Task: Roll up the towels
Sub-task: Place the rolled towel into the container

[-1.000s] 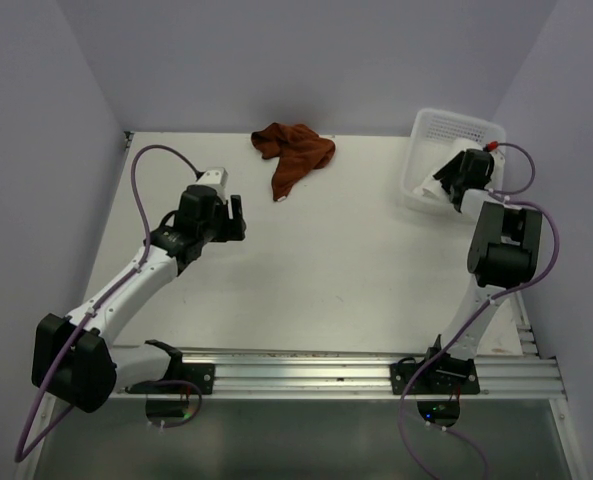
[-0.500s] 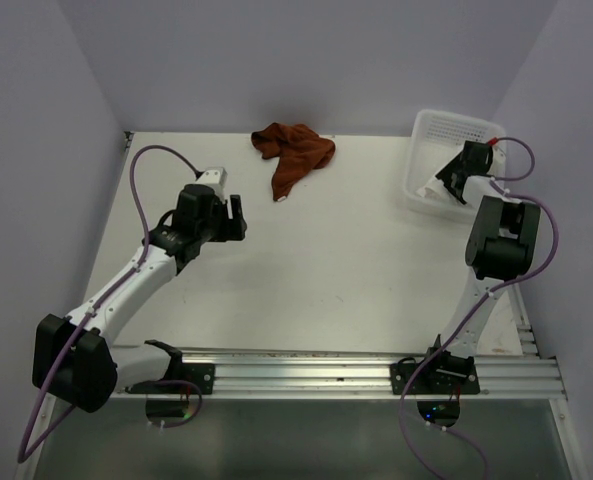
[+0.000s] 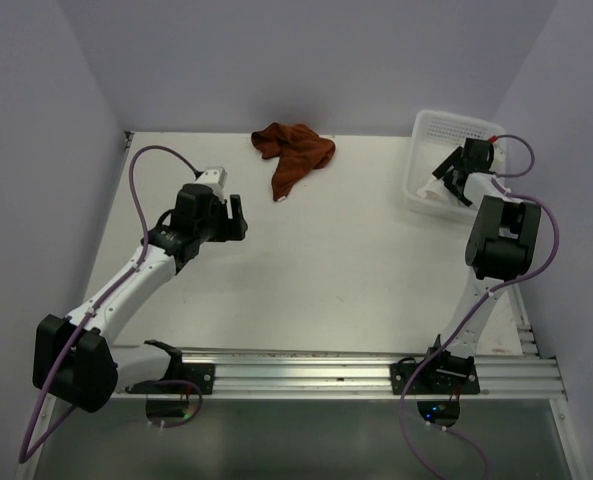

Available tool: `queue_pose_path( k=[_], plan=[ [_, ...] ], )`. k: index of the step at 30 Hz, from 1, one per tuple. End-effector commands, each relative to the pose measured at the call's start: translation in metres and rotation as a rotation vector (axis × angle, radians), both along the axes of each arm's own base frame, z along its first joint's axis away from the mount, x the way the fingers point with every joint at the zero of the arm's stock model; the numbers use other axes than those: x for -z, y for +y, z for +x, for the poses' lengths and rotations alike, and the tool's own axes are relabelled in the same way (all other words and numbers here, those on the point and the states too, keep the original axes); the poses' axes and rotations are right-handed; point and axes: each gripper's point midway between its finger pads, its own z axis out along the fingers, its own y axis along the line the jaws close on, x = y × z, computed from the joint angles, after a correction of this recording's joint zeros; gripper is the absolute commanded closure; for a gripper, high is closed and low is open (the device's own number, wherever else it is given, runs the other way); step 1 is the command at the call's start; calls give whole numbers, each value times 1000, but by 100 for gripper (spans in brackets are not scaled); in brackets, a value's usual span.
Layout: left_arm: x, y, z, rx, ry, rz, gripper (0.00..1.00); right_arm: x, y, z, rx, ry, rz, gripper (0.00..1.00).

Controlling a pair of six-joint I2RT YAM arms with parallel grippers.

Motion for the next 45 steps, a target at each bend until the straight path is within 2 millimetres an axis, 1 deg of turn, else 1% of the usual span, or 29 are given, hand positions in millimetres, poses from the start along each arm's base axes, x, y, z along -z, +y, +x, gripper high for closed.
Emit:
queue_pose_path(
  k=[1, 2, 6, 8, 13, 17, 18, 20, 26, 29, 34, 36, 37, 39, 40, 42, 44, 45],
  plan=[
    [-12, -2, 7, 26, -44, -5, 25, -11, 5, 8, -37, -4, 8, 9],
    [-11, -2, 7, 24, -43, -4, 25, -12, 6, 8, -40, -5, 6, 6],
    [-12, -2, 7, 26, -46, -5, 25, -20, 7, 7, -45, -7, 2, 3],
    [-12, -6, 6, 45, -41, -18, 25, -26, 6, 5, -41, -10, -3, 2],
    [-13, -8, 5, 57, -43, -28, 25, -30, 6, -1, -32, 20, -4, 1],
    [-14, -9, 5, 61, -43, -31, 25, -36, 9, -4, -38, 6, 5, 1],
    [-15, -9, 4, 64, -46, -33, 25, -46, 13, 0, -65, -30, 12, 1],
    [-16, -10, 4, 68, -49, -37, 25, -49, 19, 2, -97, -51, 24, 1],
    [-16, -12, 3, 80, -47, -43, 25, -69, 18, -6, -90, -74, 9, 1],
    [-16, -13, 2, 88, -46, -48, 25, -72, 18, -10, -77, -73, 10, 1],
    [-16, -15, 1, 99, -43, -52, 25, -70, 21, -16, -73, -57, 28, 1],
    [-16, -16, 0, 103, -43, -52, 25, -76, 20, -17, -68, -76, 22, 2],
    [-17, -16, 0, 105, -44, -55, 24, -75, 21, -20, -66, -73, 23, 3],
    [-17, -16, 0, 105, -45, -56, 24, -80, 19, -21, -60, -82, 14, 7],
    [-17, -16, 0, 107, -45, -55, 24, -79, 20, -22, -60, -80, 13, 8],
    [-18, -16, 0, 108, -48, -56, 24, -83, 19, -23, -60, -89, 9, 12],
    [-18, -16, -1, 109, -46, -57, 24, -81, 20, -25, -60, -83, 13, 17],
    [-18, -16, -1, 109, -46, -57, 24, -83, 20, -24, -58, -100, 12, 20]
  ],
)
